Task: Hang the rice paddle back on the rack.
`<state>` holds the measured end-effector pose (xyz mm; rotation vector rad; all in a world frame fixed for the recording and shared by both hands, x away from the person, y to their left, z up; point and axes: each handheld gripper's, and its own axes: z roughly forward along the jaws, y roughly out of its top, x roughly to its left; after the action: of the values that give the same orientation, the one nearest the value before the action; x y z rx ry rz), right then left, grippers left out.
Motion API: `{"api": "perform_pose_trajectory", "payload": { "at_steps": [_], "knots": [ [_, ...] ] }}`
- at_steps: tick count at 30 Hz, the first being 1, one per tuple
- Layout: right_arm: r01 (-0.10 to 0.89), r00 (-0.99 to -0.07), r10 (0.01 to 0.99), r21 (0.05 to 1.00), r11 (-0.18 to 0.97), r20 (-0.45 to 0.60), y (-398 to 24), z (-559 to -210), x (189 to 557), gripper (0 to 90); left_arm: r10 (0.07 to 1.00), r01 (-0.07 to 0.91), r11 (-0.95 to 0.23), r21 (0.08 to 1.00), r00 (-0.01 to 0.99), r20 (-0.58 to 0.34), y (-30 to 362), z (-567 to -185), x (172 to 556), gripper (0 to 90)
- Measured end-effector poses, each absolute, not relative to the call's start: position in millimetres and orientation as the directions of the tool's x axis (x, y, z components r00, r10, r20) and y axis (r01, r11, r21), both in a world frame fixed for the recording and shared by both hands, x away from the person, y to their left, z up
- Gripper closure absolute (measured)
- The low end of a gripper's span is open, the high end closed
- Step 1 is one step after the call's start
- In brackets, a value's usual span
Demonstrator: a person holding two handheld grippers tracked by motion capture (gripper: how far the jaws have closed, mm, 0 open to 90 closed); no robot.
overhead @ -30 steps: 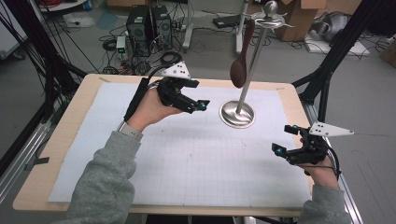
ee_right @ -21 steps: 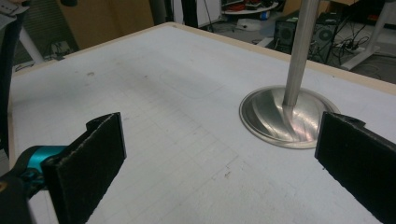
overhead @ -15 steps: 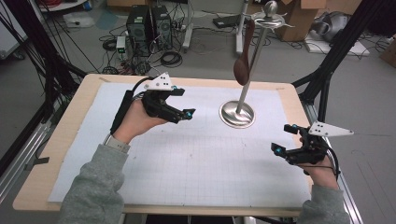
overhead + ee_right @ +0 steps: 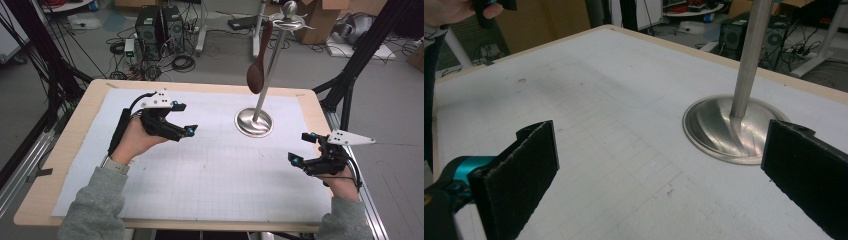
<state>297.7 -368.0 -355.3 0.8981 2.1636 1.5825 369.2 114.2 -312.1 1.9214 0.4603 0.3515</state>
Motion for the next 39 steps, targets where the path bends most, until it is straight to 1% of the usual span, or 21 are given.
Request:
{"api": "perform_pose_trajectory", "payload": {
  "at_steps": [13,19,27,39],
  "knots": [
    [0.293,-0.764,0.637,0.936,0.197,0.105,-361.7,-353.6,301.8,0.4,0.516,0.185,-0.323,0.928,0.856,0.009,145.0,-331.1,359.6,17.1],
    [0.287,-0.762,0.639,0.938,0.193,0.102,-359.8,-352.4,303.0,0.4,0.558,0.216,-0.283,0.935,0.83,-0.023,170.4,-341.2,354.4,16.4],
    [0.284,-0.766,0.636,0.939,0.195,0.1,-357.2,-352.8,305.7,0.4,0.598,0.227,-0.271,0.935,0.801,-0.022,192.6,-351.1,346.0,16.4],
    [0.293,-0.764,0.636,0.935,0.199,0.104,-354.9,-354.7,309.2,0.4,0.633,0.227,-0.242,0.943,0.774,-0.023,213.5,-365.0,331.5,16.3]
  ]
}}
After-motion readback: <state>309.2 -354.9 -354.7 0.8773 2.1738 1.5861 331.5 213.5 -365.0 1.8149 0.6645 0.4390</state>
